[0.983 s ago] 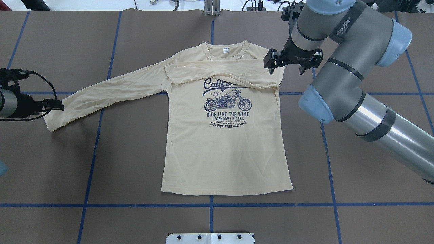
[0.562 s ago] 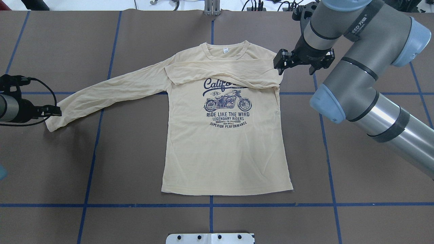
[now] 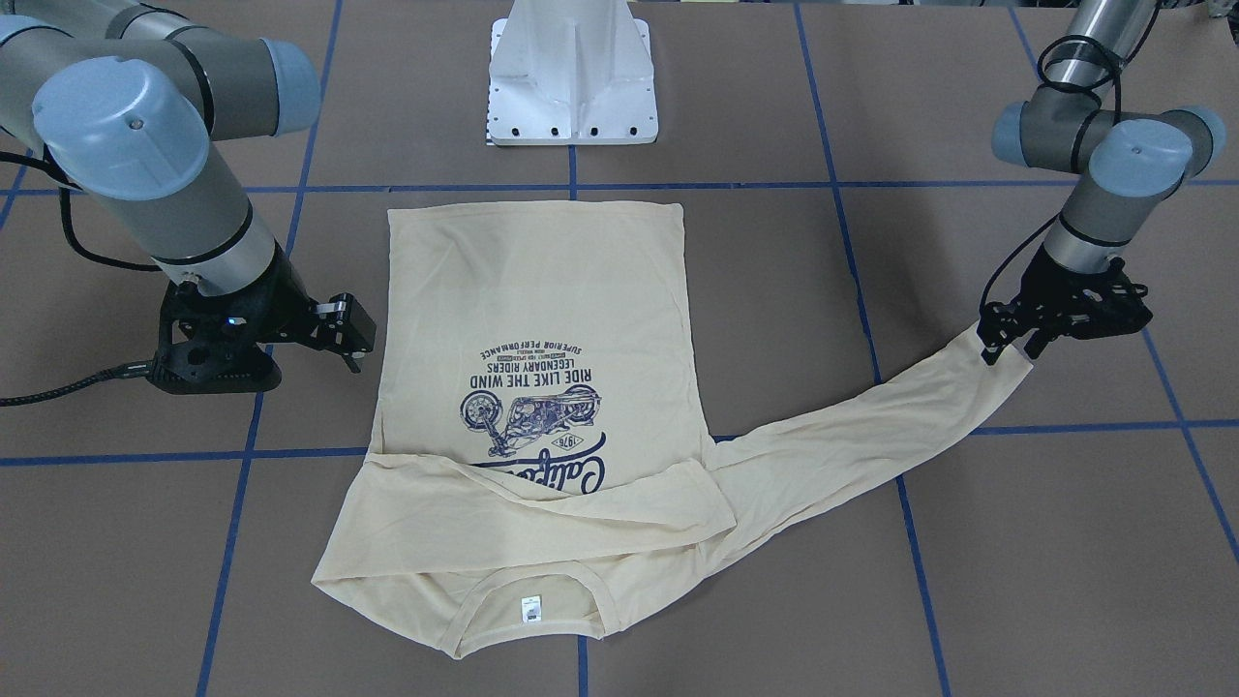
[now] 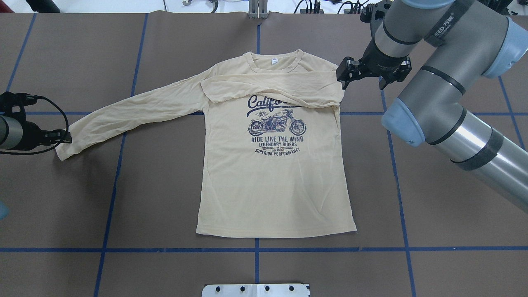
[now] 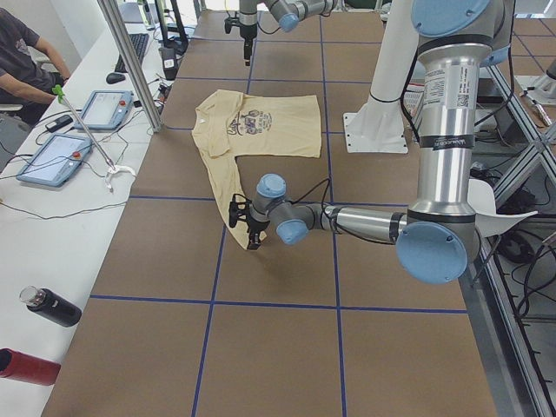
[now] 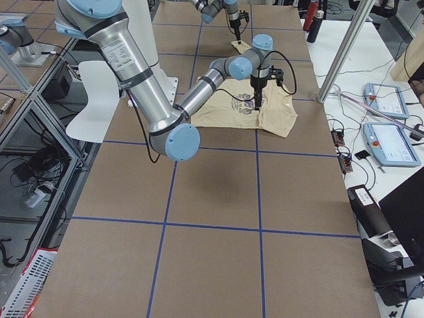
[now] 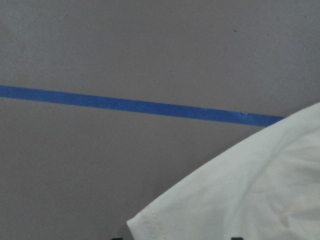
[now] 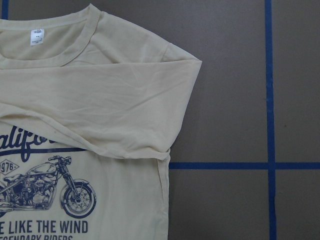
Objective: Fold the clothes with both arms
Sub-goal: 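Grasp the cuff of the other sleeve with the left gripper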
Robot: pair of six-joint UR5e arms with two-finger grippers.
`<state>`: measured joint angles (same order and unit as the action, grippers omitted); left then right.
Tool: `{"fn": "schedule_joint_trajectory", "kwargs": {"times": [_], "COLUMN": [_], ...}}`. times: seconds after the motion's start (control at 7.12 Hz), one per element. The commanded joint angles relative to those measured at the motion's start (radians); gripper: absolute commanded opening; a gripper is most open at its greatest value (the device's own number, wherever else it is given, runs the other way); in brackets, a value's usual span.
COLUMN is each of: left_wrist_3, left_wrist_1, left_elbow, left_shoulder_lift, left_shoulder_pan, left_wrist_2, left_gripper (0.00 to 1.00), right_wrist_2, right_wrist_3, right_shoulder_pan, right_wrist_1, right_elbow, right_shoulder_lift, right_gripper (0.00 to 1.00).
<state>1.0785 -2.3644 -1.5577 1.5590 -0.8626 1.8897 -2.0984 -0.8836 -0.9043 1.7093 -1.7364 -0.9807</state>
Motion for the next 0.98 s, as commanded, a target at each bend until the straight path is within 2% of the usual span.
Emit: {"fn": "schedule_joint_trajectory", "kwargs": {"times": [0.0, 0.42, 0.56, 0.84], "left_wrist_3": [0.000, 0.000, 0.003, 0.003], "left_wrist_1": [0.000, 0.000, 0.000, 0.000], "left_elbow": [-0.001, -0.002, -0.005, -0.007], "left_shoulder_lift": [-0.010, -0.013, -0.013, -0.013], "left_shoulder_pan": [0.001, 0.001, 0.001, 0.002], "left_wrist_2": [0.000, 0.000, 0.000, 0.000], "left_gripper": [0.67, 0.65, 0.58, 0.56], "right_wrist_2": [-0.002, -0.003, -0.003, -0.003], "right_wrist_3": [0.000, 0.000, 0.000, 0.000], "right_shoulder_pan": [-0.002, -0.002, -0.004, -0.002], "right_wrist_1": [0.000, -0.002, -0.002, -0.002], "right_elbow": [0.000, 0.000, 0.000, -0.002], "right_shoulder_lift": [0.001, 0.002, 0.001, 0.001], "right_gripper": [1.00, 1.00, 1.00, 1.00]}}
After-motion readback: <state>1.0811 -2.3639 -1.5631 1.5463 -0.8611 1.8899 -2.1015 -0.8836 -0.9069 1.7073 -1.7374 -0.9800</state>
